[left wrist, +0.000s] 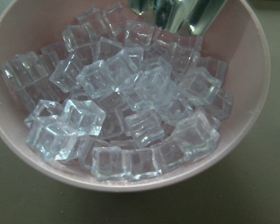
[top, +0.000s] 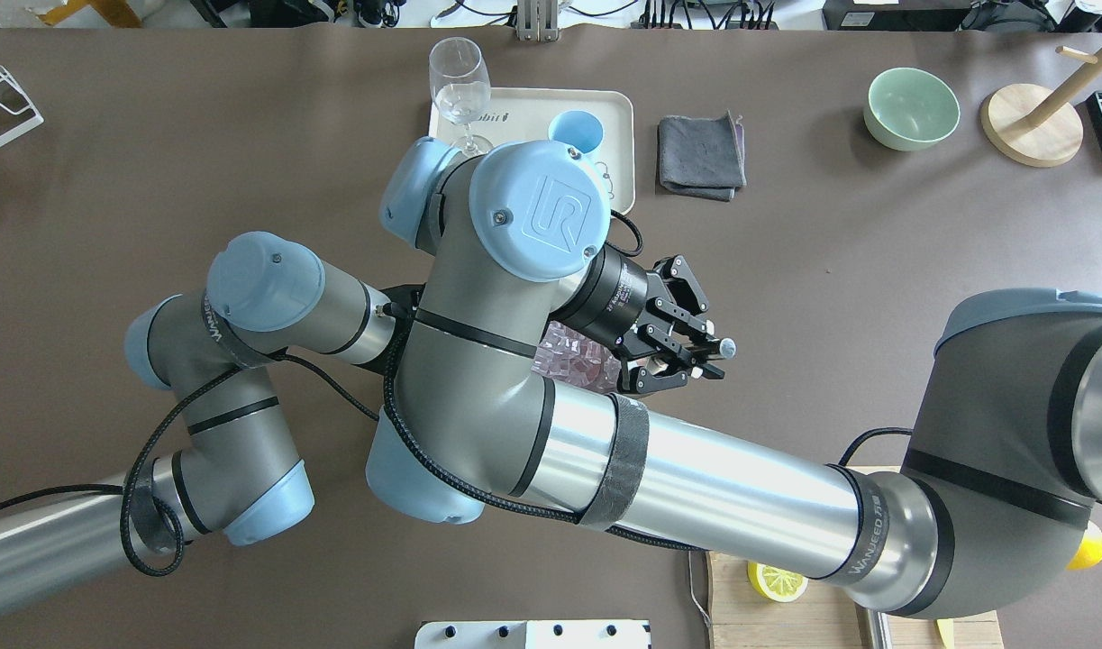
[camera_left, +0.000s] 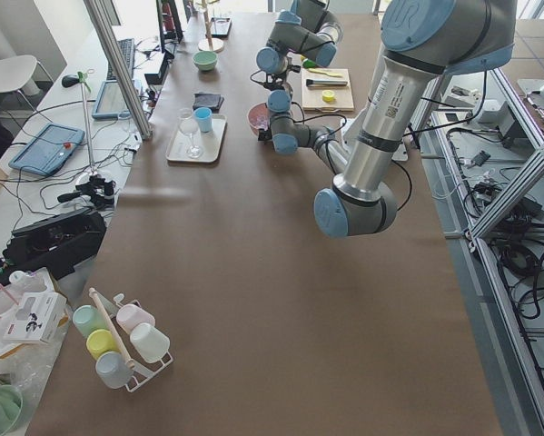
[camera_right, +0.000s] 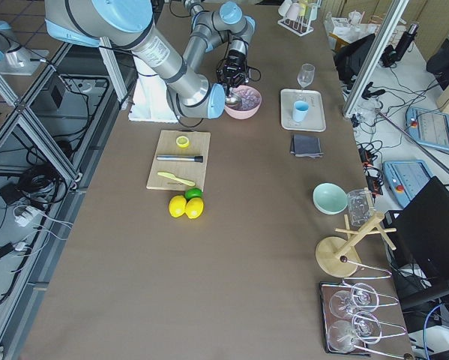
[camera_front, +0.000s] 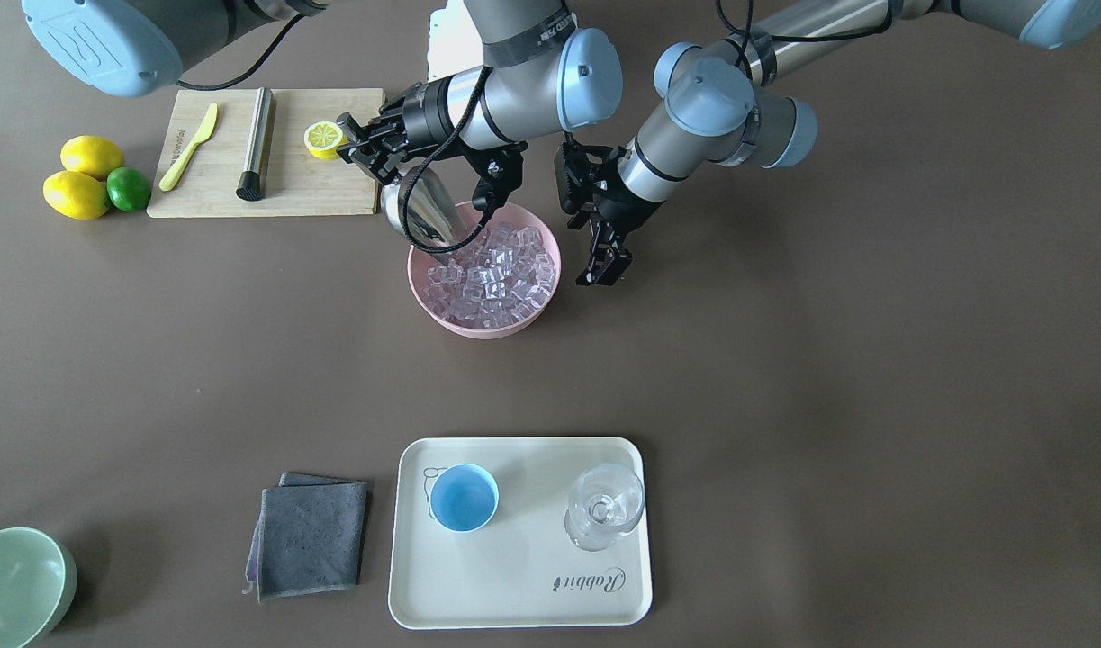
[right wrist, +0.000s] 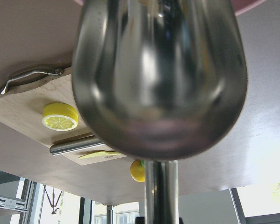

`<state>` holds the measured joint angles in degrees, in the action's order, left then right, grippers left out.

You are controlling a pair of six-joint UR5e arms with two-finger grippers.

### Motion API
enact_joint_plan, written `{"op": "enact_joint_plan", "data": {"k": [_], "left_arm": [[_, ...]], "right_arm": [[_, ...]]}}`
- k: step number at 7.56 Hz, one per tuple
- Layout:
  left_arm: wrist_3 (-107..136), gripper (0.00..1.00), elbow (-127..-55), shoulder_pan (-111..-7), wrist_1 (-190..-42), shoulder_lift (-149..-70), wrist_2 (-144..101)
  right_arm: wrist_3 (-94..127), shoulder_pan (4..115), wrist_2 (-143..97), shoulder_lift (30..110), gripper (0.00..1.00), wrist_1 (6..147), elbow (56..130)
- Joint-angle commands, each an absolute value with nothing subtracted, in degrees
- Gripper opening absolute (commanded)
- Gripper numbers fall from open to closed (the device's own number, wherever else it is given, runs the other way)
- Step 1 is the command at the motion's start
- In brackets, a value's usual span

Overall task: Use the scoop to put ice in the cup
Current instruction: 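Lower the scoop into the ice with the right gripper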

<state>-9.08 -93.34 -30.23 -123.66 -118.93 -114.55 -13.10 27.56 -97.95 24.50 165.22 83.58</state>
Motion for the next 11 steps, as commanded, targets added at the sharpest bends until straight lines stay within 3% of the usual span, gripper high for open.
{"op": "enact_joint_plan", "data": {"k": [1,6,8,11], "left_arm": [[-9.1,0.98,-93.4,-30.2,-123.7,-118.6,-114.6],[-9.1,0.98,-94.6,-30.9,-124.3,-116.5,-114.6],[-9.1,0.98,-94.5,-30.8,-124.3,-116.5,-114.6],[-9.1,0.98,-94.3,-30.6,-124.3,-116.9,-114.6]], "right_arm": [[-13.0,27.2,-97.9,24.5,0.00,161.7,80.7],[-12.9,26.9,-97.9,27.1,0.00,152.6,80.2],[-12.9,26.9,-97.9,32.6,0.00,150.1,87.9],[-13.0,26.9,-97.5,36.3,0.00,147.9,92.7]]}}
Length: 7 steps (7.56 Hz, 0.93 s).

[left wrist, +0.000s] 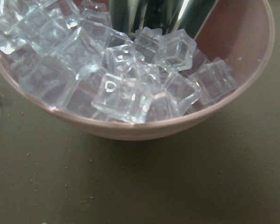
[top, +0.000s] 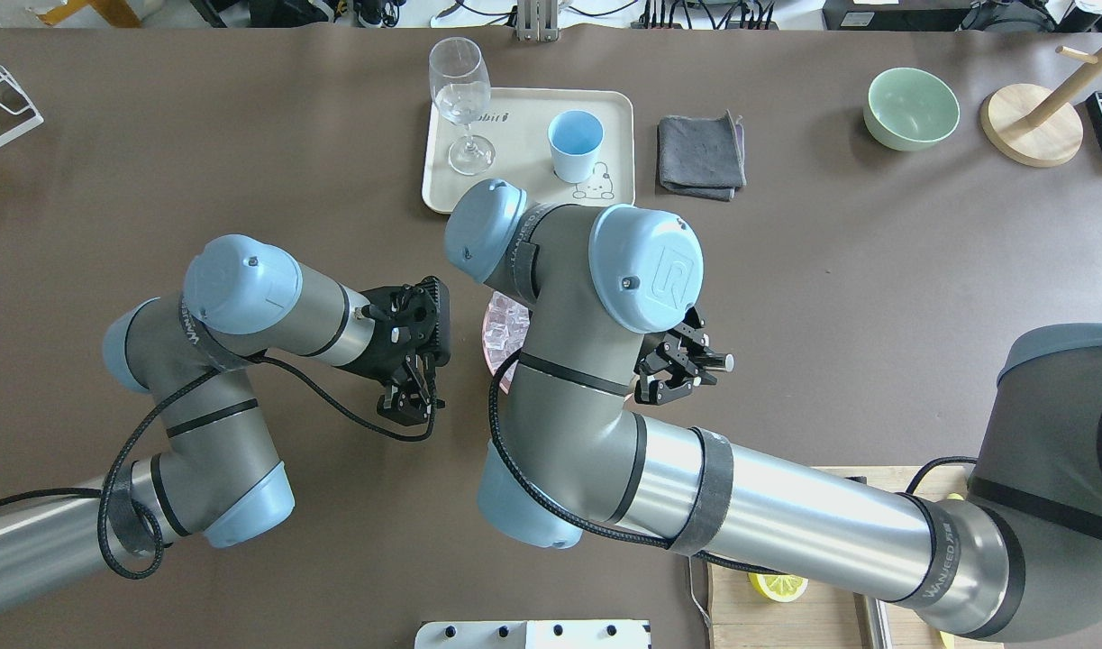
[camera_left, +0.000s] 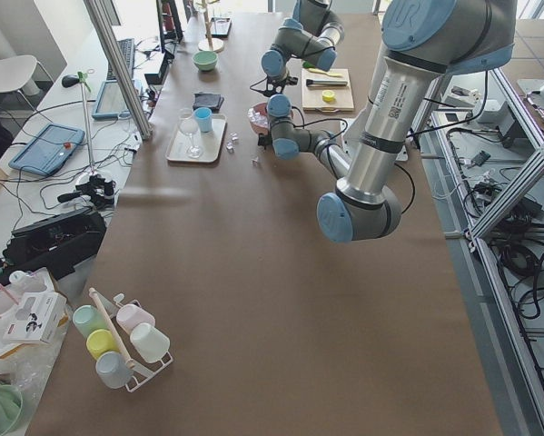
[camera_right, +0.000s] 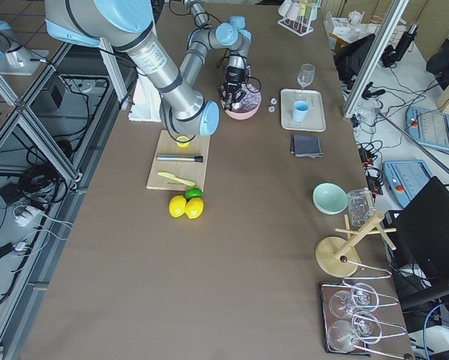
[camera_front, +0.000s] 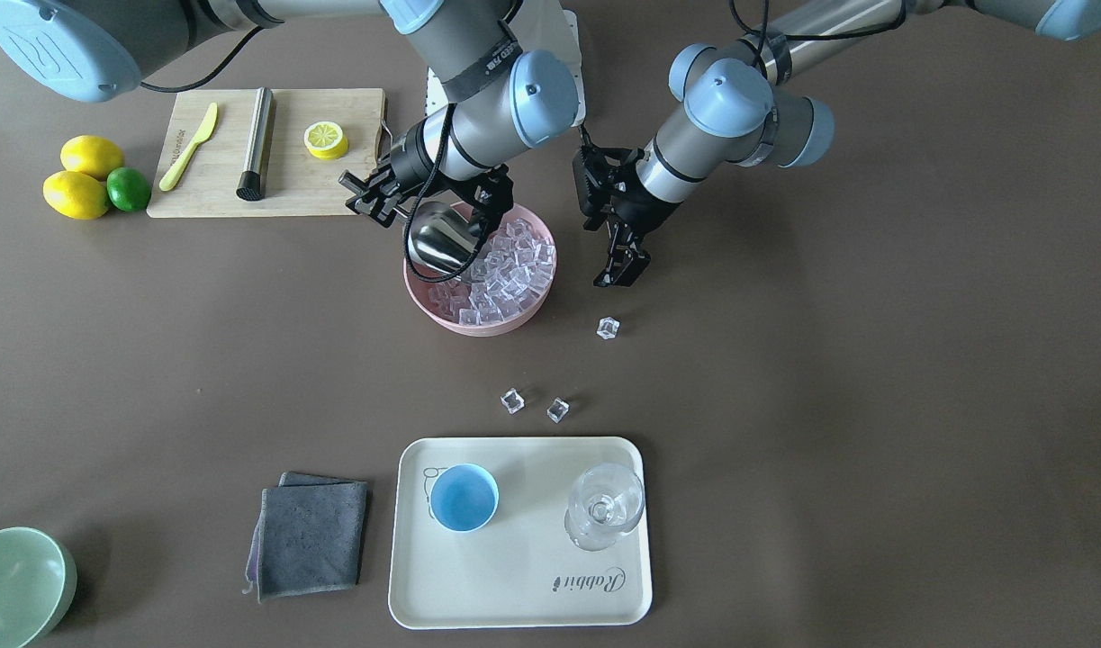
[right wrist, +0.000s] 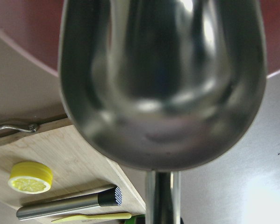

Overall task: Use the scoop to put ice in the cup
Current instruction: 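Drag the scoop through the ice cubes while the left gripper holds the bowl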

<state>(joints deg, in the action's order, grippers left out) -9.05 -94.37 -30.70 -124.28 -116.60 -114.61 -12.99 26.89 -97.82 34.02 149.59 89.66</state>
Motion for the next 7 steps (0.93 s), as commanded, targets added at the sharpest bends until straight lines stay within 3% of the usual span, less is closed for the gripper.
{"op": "enact_joint_plan", "data": {"k": [1,7], "left_arm": [[-9.0,0.98,-94.3,-30.6,-124.0,-117.3,-114.6],[-9.1,0.98,-94.1,-30.1,-122.3,-118.6,-114.5]], "right_arm": [[-13.1,26.9,-97.4,37.1,0.00,146.9,93.7],[-13.0,26.9,-98.1,46.4,0.00,131.9,102.4]]}}
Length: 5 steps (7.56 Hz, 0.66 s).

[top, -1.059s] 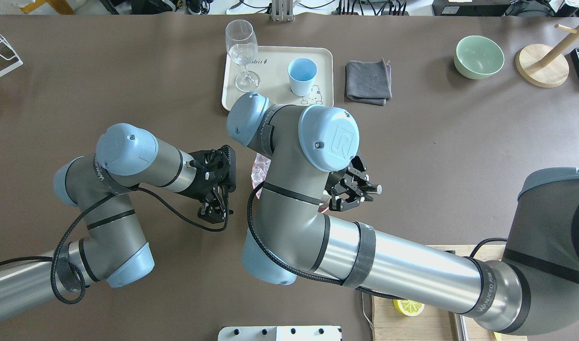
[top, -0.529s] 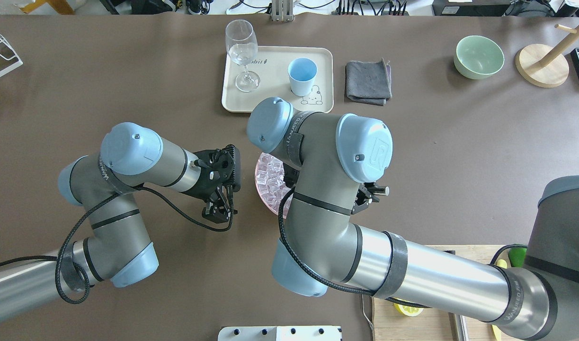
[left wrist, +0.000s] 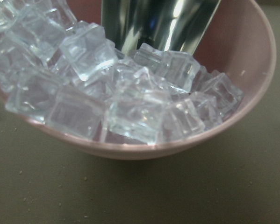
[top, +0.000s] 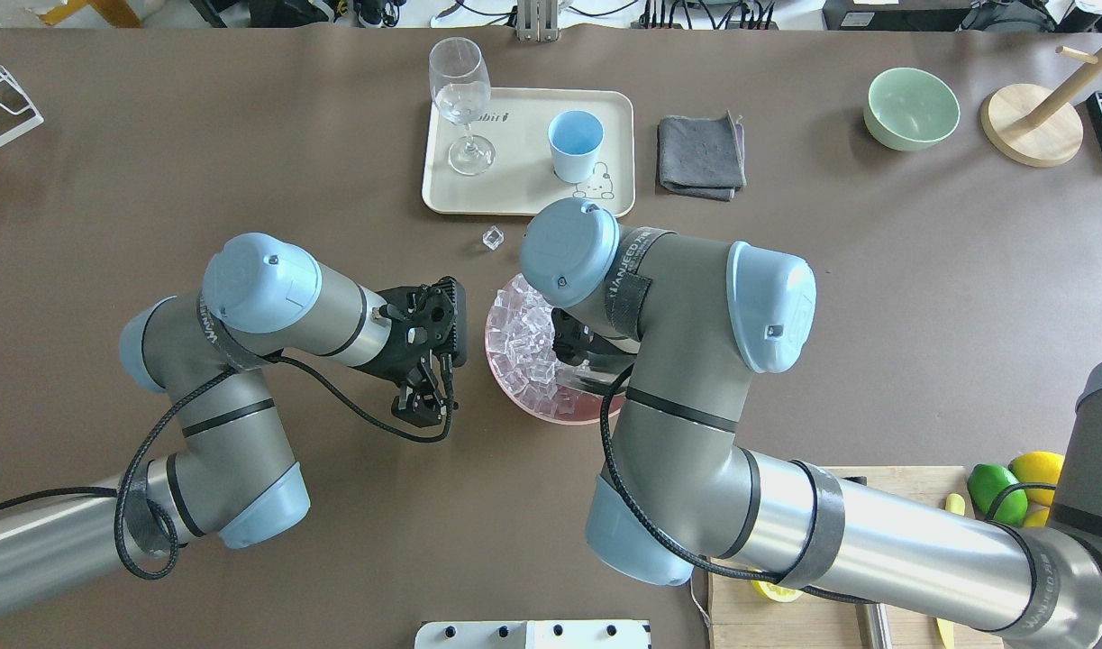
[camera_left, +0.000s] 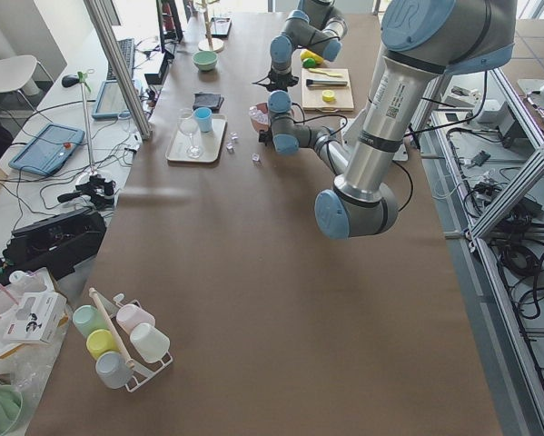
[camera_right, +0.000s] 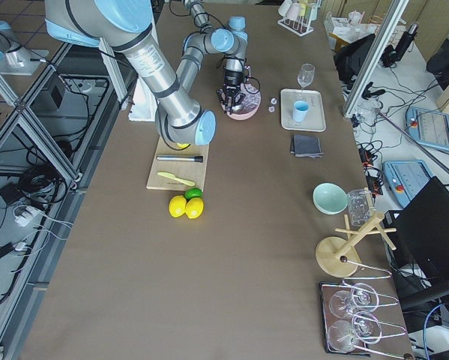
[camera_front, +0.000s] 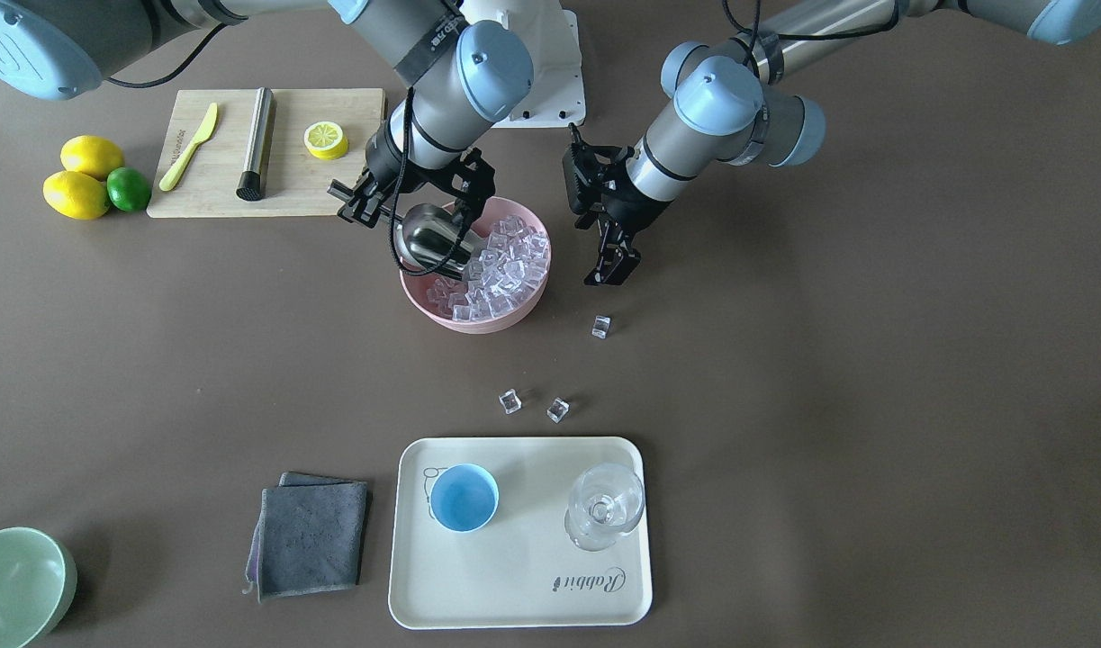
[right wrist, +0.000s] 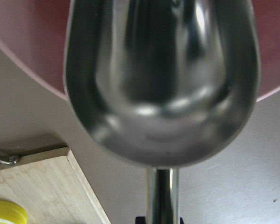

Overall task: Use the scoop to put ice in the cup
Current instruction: 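Drag the scoop through the ice cubes while the left gripper holds the bowl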

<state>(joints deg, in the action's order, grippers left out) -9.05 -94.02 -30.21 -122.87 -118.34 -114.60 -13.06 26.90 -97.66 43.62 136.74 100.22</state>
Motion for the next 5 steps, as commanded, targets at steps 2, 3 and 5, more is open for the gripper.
{"op": "enact_joint_plan", "data": {"k": [2,3,5], "left_arm": [[-9.1,0.98,-94.3,-30.1,-121.6,-118.9,-114.5],[-9.1,0.98,-94.3,-30.1,-121.6,-119.0,-114.5],[-9.1,0.98,-94.5,-30.1,-121.1,-119.1,-114.4]], "right_arm": [[-12.9,26.9,-98.4,48.6,0.00,128.3,103.4],[-12.9,26.9,-98.7,49.1,0.00,127.5,103.9],[-13.1,26.9,-99.6,50.7,0.00,125.9,104.9]]}}
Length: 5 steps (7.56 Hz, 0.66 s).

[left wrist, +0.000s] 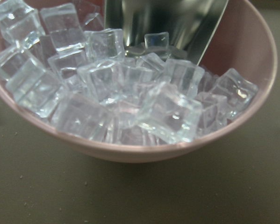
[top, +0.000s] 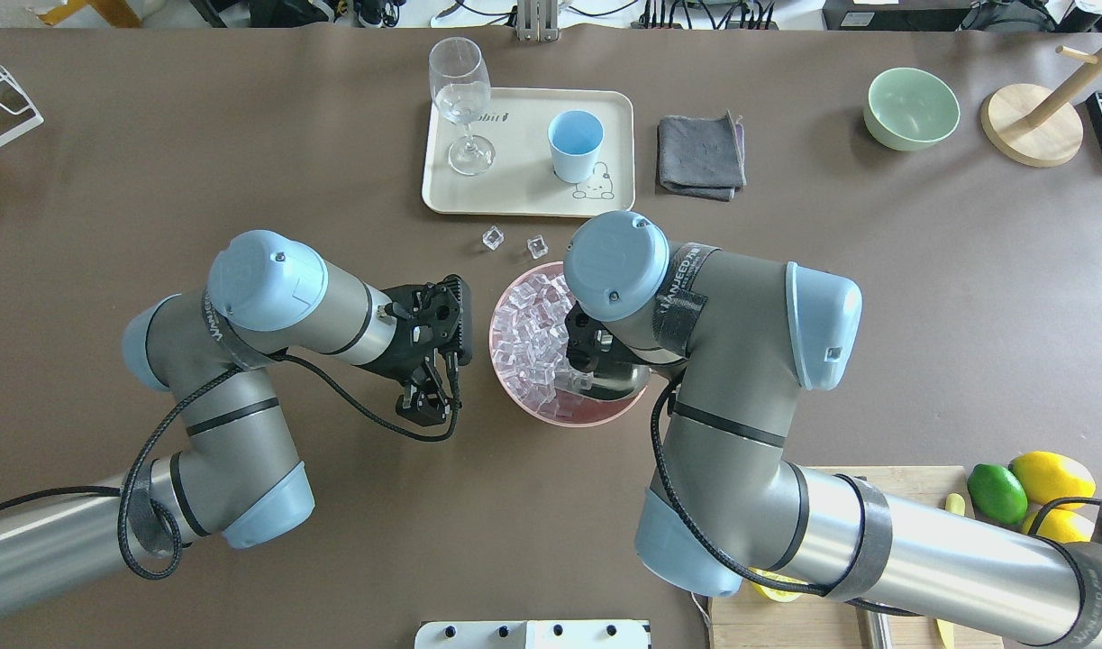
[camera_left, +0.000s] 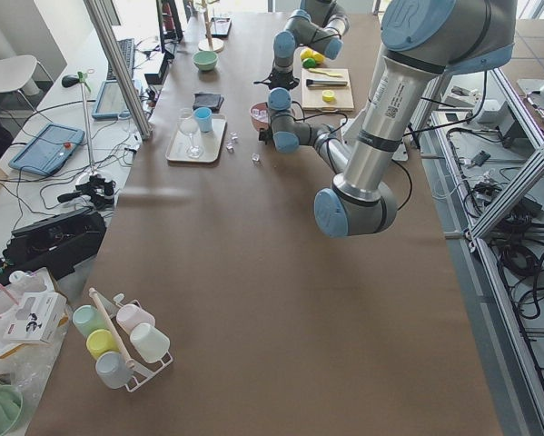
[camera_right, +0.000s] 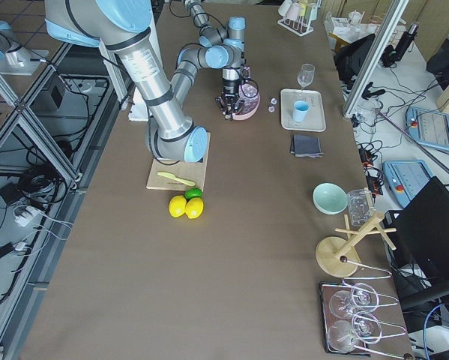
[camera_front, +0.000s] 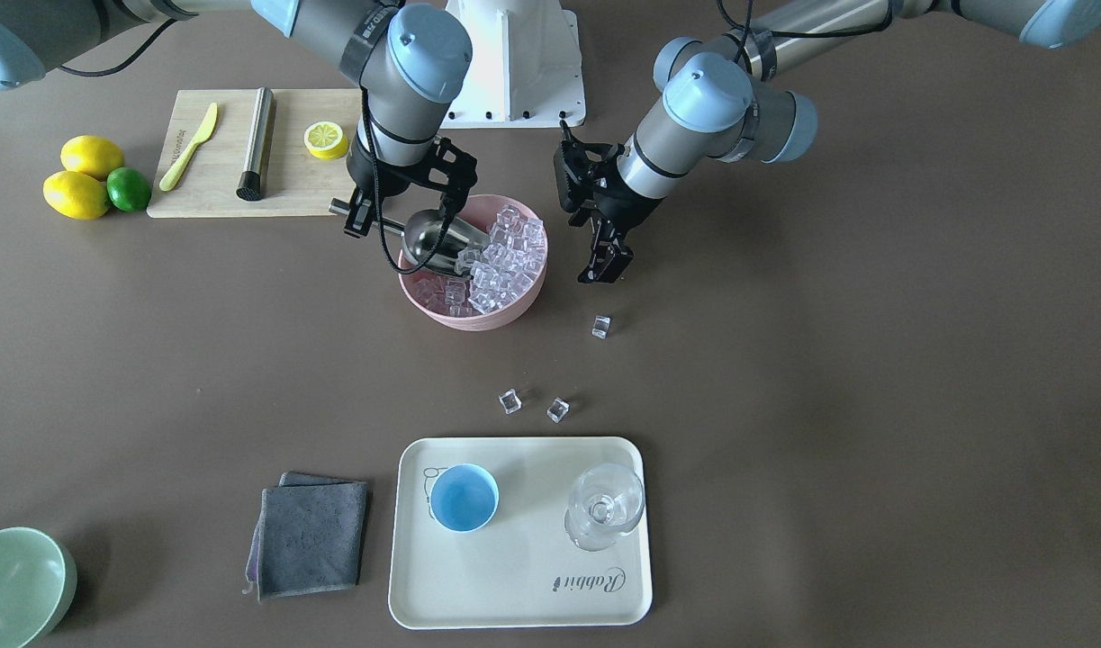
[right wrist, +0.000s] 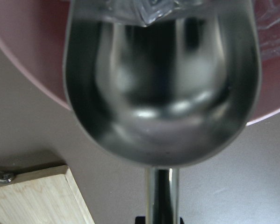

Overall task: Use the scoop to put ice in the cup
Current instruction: 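Drag the scoop through the ice cubes while the left gripper holds the bowl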

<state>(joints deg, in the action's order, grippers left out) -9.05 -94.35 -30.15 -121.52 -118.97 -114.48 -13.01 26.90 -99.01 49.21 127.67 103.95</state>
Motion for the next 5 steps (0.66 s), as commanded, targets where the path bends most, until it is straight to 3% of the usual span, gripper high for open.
{"op": "enact_joint_plan", "data": {"k": [1,5], "left_arm": [[-9.1,0.98,-94.5,-30.1,-121.1,-119.1,-114.4],[-9.0,0.98,-95.6,-30.7,-119.9,-119.1,-114.6]], "right_arm": [[-13.1,26.9,-99.7,50.9,0.00,125.4,105.2],[-13.0,27.0,-102.6,51.4,0.00,122.8,105.4]]}}
